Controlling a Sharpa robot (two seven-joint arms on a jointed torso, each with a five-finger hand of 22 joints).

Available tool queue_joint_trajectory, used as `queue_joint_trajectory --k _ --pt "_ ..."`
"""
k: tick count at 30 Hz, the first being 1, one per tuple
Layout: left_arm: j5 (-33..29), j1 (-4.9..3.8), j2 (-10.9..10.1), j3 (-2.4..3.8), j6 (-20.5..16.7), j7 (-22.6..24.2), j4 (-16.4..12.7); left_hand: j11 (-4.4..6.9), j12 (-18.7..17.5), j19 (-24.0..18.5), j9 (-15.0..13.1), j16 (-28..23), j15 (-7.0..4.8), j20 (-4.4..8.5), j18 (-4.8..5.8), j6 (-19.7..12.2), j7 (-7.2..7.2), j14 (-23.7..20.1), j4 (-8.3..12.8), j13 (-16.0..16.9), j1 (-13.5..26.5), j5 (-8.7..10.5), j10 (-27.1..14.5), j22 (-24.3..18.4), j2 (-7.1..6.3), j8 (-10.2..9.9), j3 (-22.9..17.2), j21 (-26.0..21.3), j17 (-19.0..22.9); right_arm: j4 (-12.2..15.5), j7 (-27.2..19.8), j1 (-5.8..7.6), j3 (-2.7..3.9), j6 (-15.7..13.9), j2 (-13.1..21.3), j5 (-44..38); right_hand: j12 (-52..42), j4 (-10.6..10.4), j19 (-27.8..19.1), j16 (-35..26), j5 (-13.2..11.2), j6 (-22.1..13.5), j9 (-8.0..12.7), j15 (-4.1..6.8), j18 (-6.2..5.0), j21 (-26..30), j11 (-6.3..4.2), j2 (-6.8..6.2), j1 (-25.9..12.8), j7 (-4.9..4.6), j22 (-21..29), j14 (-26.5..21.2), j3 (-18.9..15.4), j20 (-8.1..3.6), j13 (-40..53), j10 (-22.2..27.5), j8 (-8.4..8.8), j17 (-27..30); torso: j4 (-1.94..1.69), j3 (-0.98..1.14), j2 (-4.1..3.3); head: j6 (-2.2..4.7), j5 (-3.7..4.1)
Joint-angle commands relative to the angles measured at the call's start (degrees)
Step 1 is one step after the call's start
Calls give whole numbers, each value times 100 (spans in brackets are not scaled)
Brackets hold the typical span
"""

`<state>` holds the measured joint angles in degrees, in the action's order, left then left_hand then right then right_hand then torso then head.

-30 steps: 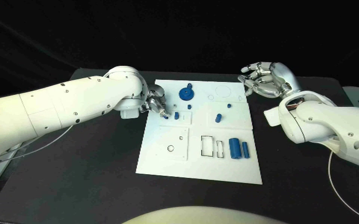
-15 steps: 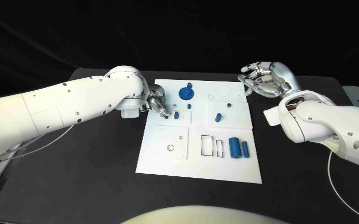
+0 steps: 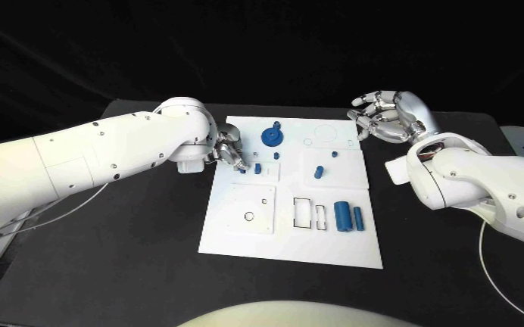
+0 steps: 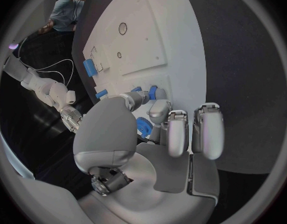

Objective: Assemble the parts on the task board

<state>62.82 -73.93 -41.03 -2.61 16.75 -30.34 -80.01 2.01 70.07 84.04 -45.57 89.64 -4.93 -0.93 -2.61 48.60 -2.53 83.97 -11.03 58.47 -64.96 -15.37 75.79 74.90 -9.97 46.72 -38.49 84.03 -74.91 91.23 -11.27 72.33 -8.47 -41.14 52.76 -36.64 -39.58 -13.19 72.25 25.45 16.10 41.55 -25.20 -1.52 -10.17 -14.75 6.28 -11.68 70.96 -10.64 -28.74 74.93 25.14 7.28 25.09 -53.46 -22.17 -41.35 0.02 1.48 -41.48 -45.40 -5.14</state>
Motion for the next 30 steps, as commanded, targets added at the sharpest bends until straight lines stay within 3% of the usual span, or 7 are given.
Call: queue_joint_trajectory --k 1,27,30 --pt "-26 24 10 -16 12 8 1 20 -15 106 21 36 -43 45 14 57 80 603 543 -6 91 5 25 408 -45 16 -469 15 -1509 9 -59 -3 1 39 0 -20 37 -33 21 -39 25 2 5 -12 -23 11 -11 49 -9 -21 5 31 -7 4 -6 34 -20 -6 -3 -1 0 6 7" --pt "2 24 -14 -18 -57 10 49 65 -1 137 168 36 -89 78 27 197 132 603 63 12 531 6 39 474 -203 67 307 39 -1509 23 -78 -3 1 12 20 -4 40 -64 31 -75 16 -9 16 -16 -21 32 -6 48 -43 -25 35 37 -32 6 -35 32 -20 -30 1 -3 0 10 12" --pt "14 24 -16 -18 -41 7 52 67 0 141 177 36 -90 79 29 205 134 603 17 12 552 4 40 482 -217 75 384 42 -1509 24 -82 -3 1 5 23 3 34 -118 40 -109 -69 -17 25 -20 -20 54 -3 62 -96 -26 65 45 -67 11 -59 30 -25 -55 0 -3 -2 5 8"
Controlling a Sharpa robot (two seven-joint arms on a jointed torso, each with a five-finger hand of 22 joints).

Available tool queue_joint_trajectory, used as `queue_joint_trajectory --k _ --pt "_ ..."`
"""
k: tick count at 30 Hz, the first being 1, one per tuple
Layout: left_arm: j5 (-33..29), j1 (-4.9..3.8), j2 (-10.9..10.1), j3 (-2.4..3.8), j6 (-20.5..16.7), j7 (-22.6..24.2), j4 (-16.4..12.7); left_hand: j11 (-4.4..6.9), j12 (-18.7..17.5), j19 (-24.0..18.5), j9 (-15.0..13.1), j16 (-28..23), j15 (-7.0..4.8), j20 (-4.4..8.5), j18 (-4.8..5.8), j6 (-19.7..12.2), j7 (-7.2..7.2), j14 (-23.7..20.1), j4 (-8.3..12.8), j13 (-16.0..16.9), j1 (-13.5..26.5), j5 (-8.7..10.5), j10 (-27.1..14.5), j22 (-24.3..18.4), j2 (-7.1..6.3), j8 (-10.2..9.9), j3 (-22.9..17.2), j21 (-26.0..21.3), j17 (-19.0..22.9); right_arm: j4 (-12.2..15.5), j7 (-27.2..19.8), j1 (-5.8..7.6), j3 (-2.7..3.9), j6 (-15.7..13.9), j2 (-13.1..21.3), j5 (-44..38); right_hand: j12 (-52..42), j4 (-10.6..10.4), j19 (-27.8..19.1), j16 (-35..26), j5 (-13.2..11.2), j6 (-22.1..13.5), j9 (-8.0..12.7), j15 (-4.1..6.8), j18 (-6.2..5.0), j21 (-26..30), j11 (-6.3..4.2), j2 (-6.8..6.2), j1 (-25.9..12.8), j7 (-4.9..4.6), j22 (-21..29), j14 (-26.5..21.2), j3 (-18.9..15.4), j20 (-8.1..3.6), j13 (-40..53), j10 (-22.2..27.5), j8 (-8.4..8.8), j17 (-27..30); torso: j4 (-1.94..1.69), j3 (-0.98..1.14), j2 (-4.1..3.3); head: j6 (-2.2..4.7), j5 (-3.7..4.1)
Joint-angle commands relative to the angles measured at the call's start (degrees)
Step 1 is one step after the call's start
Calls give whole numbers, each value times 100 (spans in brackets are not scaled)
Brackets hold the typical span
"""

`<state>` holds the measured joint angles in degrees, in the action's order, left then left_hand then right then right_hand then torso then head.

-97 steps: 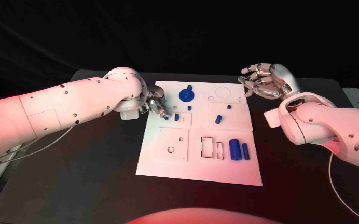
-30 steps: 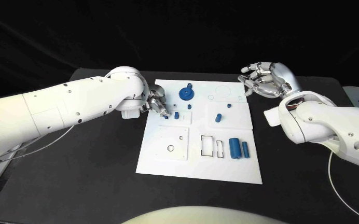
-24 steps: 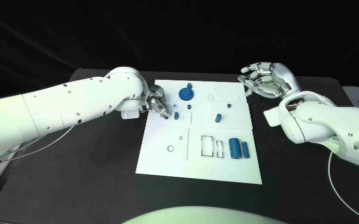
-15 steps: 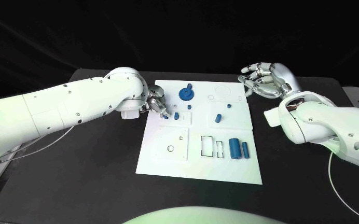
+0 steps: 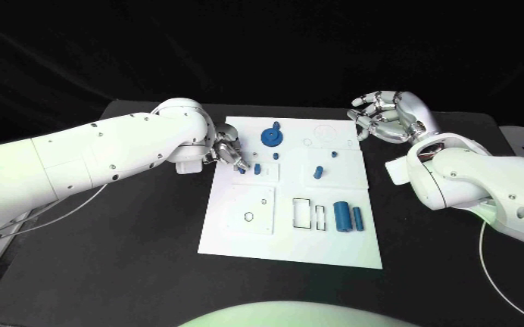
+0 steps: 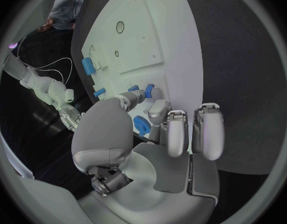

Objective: Assemble the parts on the task board

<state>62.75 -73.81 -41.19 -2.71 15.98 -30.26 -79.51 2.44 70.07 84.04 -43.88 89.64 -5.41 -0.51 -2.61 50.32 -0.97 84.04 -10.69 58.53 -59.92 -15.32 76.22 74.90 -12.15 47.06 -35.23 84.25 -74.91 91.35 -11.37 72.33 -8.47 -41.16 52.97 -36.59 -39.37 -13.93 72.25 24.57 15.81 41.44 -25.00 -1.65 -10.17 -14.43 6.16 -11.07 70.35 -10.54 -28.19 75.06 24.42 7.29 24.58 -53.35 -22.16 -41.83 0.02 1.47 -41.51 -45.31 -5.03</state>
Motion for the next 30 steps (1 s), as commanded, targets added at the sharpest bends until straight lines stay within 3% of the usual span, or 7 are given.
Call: queue_joint_trajectory --k 1,21,30 --pt "24 12 0 -8 39 -2 3 24 0 141 8 36 -42 37 29 32 -23 596 -16 7 48 -1 -2 482 2 40 58 20 -1509 11 -72 -3 1 6 3 -1 13 -43 41 -21 -40 -7 5 -7 -20 21 9 1 -35 -36 11 32 5 11 -8 19 -25 -7 -1 -1 0 -4 1" --pt "41 31 -27 -3 -77 -6 -31 28 6 157 66 36 -46 42 35 64 -18 596 -421 8 174 -13 11 515 -52 90 590 31 -1509 2 -81 -5 1 3 2 3 12 -55 43 -33 -60 -10 8 -8 -20 29 9 0 -44 -37 21 33 -7 12 -16 21 -26 -16 4 -6 -3 3 -4" --pt "-99 38 -118 48 -270 10 -116 21 0 155 97 36 -42 43 33 62 -27 596 -600 -3 279 -19 8 510 -31 101 837 25 -1509 -1 -83 -12 1 2 0 3 12 -55 43 -33 -60 -10 8 -8 -20 29 9 0 -44 -37 21 33 -7 12 -16 21 -26 -16 0 1 3 1 -6"
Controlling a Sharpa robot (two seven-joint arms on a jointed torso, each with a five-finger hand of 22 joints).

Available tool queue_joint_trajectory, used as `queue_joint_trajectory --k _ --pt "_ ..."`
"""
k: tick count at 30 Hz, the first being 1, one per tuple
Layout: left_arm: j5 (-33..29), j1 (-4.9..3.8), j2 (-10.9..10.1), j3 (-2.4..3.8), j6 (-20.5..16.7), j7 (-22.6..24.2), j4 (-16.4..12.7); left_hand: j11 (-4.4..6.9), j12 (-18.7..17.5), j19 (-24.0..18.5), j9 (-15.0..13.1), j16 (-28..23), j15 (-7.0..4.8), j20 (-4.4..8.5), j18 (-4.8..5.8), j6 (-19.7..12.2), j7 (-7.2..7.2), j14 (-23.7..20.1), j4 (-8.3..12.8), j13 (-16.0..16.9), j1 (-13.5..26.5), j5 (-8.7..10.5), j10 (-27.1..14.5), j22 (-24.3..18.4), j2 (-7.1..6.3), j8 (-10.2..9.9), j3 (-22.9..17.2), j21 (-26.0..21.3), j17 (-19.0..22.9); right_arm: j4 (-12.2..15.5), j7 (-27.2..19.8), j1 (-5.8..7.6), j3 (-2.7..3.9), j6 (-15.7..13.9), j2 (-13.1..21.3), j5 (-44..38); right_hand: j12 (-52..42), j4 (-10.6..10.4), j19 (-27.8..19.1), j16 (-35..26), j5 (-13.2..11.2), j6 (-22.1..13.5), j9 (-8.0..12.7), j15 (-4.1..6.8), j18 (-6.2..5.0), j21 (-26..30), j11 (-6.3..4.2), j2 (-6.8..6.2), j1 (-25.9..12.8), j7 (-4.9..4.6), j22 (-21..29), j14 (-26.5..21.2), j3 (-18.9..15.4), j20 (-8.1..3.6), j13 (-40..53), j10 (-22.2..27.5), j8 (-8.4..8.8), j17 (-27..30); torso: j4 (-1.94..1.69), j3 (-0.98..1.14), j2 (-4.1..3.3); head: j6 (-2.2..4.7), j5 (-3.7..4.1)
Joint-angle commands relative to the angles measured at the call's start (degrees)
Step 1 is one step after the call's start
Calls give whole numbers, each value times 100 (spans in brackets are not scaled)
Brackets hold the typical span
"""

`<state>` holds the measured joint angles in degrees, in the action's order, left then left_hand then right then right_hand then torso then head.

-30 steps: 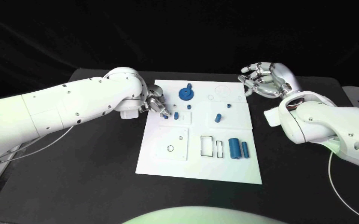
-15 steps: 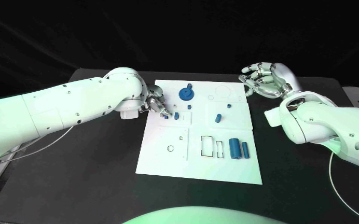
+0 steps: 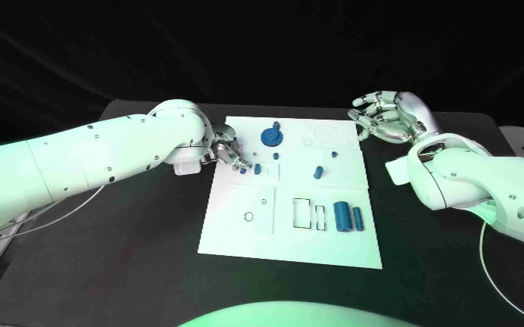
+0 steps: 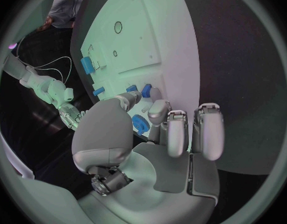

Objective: Assemble the parts on the task board

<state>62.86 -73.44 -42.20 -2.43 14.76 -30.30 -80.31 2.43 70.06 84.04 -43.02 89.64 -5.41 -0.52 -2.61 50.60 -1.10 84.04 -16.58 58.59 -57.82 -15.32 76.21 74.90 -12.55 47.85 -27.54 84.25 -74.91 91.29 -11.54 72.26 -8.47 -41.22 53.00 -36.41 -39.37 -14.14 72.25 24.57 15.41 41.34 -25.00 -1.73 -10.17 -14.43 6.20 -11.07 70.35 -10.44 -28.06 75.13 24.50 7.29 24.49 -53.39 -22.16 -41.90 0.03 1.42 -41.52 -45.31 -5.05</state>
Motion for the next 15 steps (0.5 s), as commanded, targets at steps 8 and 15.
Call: queue_joint_trajectory --k 8,15 --pt "-425 0 -127 116 -459 58 -123 15 -65 117 38 36 -37 46 14 14 -20 596 -18 -105 195 -28 -42 424 67 16 237 -26 -1509 0 -67 -11 1 7 -5 -14 12 -40 44 -39 -16 -2 10 -1 -20 32 5 3 -48 -47 12 27 -18 13 -11 26 -26 -12 0 6 5 17 -5" --pt "-728 -4 -250 189 -1019 271 -239 -40 -469 -67 89 -48 2 36 -73 -164 -82 547 1 -648 108 -77 -383 30 95 -60 373 -273 -1358 -9 -68 -17 1 6 -5 -14 12 -40 44 -39 -16 -2 10 -1 -20 32 5 3 -48 -47 12 27 -18 13 -11 26 -26 -12 -5 10 10 34 7"
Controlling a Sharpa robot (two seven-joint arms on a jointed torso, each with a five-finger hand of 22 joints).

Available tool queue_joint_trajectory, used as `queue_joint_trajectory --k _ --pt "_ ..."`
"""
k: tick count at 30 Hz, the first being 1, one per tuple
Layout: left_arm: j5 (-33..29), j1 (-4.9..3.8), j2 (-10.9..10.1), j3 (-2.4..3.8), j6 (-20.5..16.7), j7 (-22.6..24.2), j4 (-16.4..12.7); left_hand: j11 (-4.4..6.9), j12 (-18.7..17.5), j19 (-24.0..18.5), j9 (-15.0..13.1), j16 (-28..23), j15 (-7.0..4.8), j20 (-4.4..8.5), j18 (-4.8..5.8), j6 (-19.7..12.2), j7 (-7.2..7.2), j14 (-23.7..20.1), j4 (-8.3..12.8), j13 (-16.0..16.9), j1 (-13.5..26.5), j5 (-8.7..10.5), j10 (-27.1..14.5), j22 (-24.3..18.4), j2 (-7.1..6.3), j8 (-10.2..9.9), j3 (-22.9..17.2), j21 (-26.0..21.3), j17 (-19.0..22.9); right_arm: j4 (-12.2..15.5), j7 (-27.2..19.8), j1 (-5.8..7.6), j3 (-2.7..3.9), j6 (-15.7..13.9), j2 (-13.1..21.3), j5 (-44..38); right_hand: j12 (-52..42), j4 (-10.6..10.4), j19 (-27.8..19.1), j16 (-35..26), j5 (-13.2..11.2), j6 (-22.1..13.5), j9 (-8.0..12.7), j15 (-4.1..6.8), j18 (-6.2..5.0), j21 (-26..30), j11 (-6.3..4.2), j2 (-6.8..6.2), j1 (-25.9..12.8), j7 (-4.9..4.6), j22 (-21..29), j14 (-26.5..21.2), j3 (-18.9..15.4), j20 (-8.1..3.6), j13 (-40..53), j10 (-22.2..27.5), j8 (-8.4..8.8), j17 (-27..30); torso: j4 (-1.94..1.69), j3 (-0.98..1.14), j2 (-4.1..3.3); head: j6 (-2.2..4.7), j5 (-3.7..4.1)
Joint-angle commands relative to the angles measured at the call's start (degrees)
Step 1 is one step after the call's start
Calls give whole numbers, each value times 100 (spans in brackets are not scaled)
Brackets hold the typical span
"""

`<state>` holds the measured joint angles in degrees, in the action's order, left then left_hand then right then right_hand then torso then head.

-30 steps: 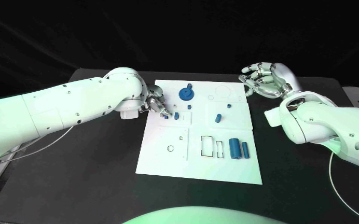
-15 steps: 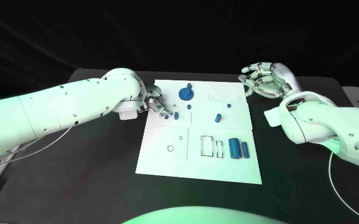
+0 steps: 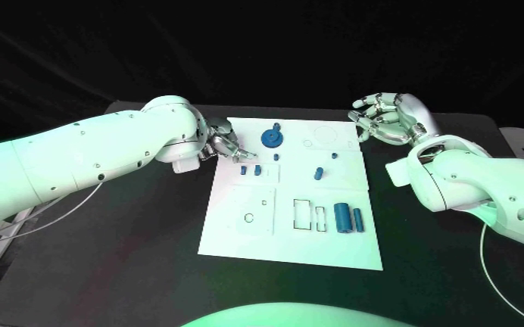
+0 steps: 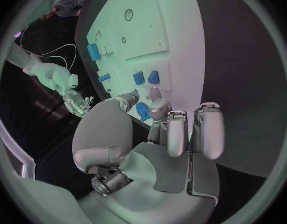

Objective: Assemble the parts on the task board

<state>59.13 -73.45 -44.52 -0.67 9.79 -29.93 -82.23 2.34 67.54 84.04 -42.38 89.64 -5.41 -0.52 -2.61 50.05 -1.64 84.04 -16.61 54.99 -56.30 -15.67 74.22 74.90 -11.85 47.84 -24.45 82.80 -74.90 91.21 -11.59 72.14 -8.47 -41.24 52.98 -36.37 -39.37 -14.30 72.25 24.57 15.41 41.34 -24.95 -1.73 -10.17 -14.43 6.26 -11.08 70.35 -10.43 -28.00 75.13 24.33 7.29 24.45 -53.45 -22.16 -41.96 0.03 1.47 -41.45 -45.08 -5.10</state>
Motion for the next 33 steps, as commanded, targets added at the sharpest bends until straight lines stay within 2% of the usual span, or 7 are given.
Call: queue_joint_trajectory --k 1,3,6,12,20,28,33 --pt "-377 -4 -27 17 -598 291 -56 -45 -296 -96 35 -77 14 29 -85 -149 -45 530 5 -389 -93 -54 -252 -32 31 -76 78 -171 -1309 -2 -64 -5 1 8 -4 -17 12 -23 45 -39 -17 -2 5 -2 -20 32 0 3 -48 -48 6 27 -2 13 -6 32 -26 -6 -5 6 4 21 14" --pt "-431 -5 -39 23 -777 516 -66 -86 -541 -199 58 -154 48 3 -131 -263 -94 488 10 -714 -247 -73 -471 -257 46 -114 102 -324 -1184 -4 -64 -6 1 8 -4 -17 11 -27 46 -45 -1 -4 6 -2 -21 36 0 9 -48 -48 12 27 -3 13 -10 33 -27 -11 0 4 -2 32 15" --pt "-502 -5 -34 27 -1060 1018 -65 -287 -1355 -494 244 -428 234 -135 -255 -732 -333 326 60 -1726 -888 -88 -1307 -894 99 -405 -17 -790 -775 -3 -62 -6 1 7 -2 -17 10 -27 48 -49 11 -5 7 -1 -21 38 -1 12 -44 -47 15 29 -2 13 -12 34 -27 -14 1 1 -9 51 30" --pt "-238 34 65 -45 -1694 2611 -38 -744 -2193 -2176 819 -2130 637 -521 -768 -1268 -802 -1202 545 -2314 -2171 -43 -2494 -3709 -28 -1053 -619 -3074 1469 2 -61 -7 1 8 4 -17 6 -12 59 -72 77 -6 13 2 -22 49 -4 23 -6 -46 35 36 5 12 -29 37 -33 -34 -4 1 -9 113 71" --pt "1214 186 296 -161 -2318 3760 65 -832 -2945 -2313 1515 -2518 715 -628 -792 -1134 -834 -1761 869 -3086 -2443 -9 -2639 -3807 -261 -1704 -702 -3293 2162 -13 -63 -9 1 24 -11 -17 9 27 65 -96 100 -3 17 3 -22 61 -6 20 52 -45 53 36 16 10 -47 46 -41 -52 13 -8 -15 212 130" --pt "2423 330 556 -208 -2171 3614 269 -881 -3381 -2236 1855 -2247 766 -668 -793 -963 -849 -1599 879 -3540 -2306 0 -2707 -3762 -395 -1998 -547 -3239 2217 -6 -61 -11 1 24 -20 -24 12 34 64 -102 104 -1 18 3 -22 64 -5 21 62 -45 57 35 18 10 -52 49 -43 -54 13 -4 -24 260 185" --pt "2935 390 724 -215 -1993 3385 416 -914 -3596 -1952 1993 -1920 791 -695 -709 -865 -861 -1412 935 -3769 -2326 5 -2727 -3255 -415 -2106 -478 -2797 2090 2 -61 -11 1 19 -23 -28 14 40 65 -108 109 0 19 3 -22 66 -4 21 72 -46 61 34 21 10 -57 52 -44 -58 20 -2 -30 264 199"
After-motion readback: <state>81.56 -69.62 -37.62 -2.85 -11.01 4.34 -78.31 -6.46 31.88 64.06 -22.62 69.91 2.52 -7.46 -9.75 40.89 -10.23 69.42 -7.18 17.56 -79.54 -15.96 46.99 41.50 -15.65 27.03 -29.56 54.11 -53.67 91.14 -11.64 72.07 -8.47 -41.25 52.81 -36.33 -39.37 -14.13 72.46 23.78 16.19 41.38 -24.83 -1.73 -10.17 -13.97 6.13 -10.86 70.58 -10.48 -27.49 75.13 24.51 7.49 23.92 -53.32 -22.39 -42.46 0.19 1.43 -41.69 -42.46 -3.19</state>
